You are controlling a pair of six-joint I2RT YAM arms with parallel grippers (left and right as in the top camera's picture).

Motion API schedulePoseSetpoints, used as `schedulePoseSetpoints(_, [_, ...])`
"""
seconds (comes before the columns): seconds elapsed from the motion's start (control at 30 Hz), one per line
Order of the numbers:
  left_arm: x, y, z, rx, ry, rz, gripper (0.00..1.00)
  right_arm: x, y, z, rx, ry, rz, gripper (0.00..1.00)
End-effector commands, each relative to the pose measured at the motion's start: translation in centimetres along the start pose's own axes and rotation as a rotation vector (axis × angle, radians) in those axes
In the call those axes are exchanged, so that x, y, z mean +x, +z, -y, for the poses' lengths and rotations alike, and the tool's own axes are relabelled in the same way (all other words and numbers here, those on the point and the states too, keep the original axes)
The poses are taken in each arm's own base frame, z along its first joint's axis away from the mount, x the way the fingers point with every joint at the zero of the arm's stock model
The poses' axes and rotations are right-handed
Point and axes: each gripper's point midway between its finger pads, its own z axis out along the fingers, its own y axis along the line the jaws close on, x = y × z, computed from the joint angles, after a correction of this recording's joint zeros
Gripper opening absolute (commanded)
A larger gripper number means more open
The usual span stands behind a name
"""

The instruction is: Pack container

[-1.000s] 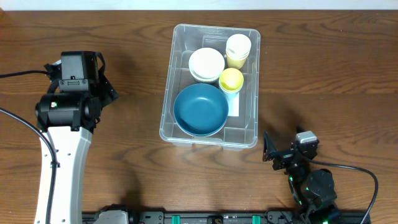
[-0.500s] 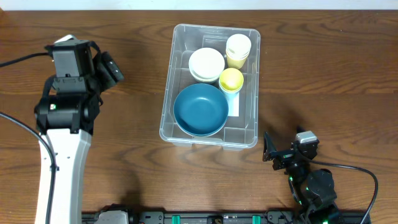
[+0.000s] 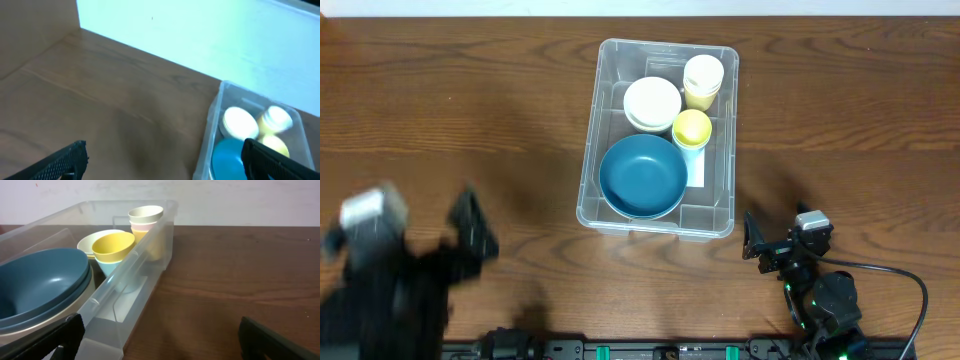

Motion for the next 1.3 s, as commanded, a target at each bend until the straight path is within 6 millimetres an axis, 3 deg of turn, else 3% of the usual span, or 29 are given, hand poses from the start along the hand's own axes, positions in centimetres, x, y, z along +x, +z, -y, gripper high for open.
schedulePoseSetpoints(0.0, [2.3, -2.3, -0.9, 0.016, 0.013, 0.022, 0.98, 0.1, 0.0, 0.5, 0.024, -0.015, -0.001, 0.99])
schedulePoseSetpoints(0.13, [4.2, -4.7, -1.9, 0.035, 0.005, 0.079, 0.98, 0.1, 0.0, 0.5, 0.024, -0.015, -0.001, 0.99])
schedulePoseSetpoints(0.27, [6.2, -5.5, -2.6, 0.039, 0.009, 0.088, 0.98, 0.1, 0.0, 0.5, 0.024, -0.015, -0.001, 0.99])
schedulePoseSetpoints(0.33, [7.3, -5.2, -2.5, 0.057, 0.012, 0.065, 0.98, 0.1, 0.0, 0.5, 0.024, -0.015, -0.001, 0.99])
schedulePoseSetpoints(0.5, [10.8, -3.4, 0.3, 0.225, 0.037, -0.080, 0.98, 0.1, 0.0, 0.5, 0.024, -0.015, -0.001, 0.99])
schedulePoseSetpoints(0.6, [12.5, -1.9, 0.3, 0.229, 0.071, -0.138, 0.98, 0.1, 0.0, 0.5, 0.024, -0.015, -0.001, 0.99])
schedulePoseSetpoints(0.83, [11.0, -2.0, 2.9, 0.374, 0.145, -0.068, 0.98, 0.1, 0.0, 0.5, 0.024, -0.015, -0.001, 0.99])
schedulePoseSetpoints(1.1, [9.1, -2.1, 3.5, 0.392, 0.118, 0.006, 0.98, 0.1, 0.0, 0.5, 0.024, -0.015, -0.001, 0.99])
schedulePoseSetpoints(1.27, [9.2, -2.1, 3.5, 0.392, 0.118, 0.004, 0.98, 0.1, 0.0, 0.5, 0.024, -0.015, -0.001, 0.99])
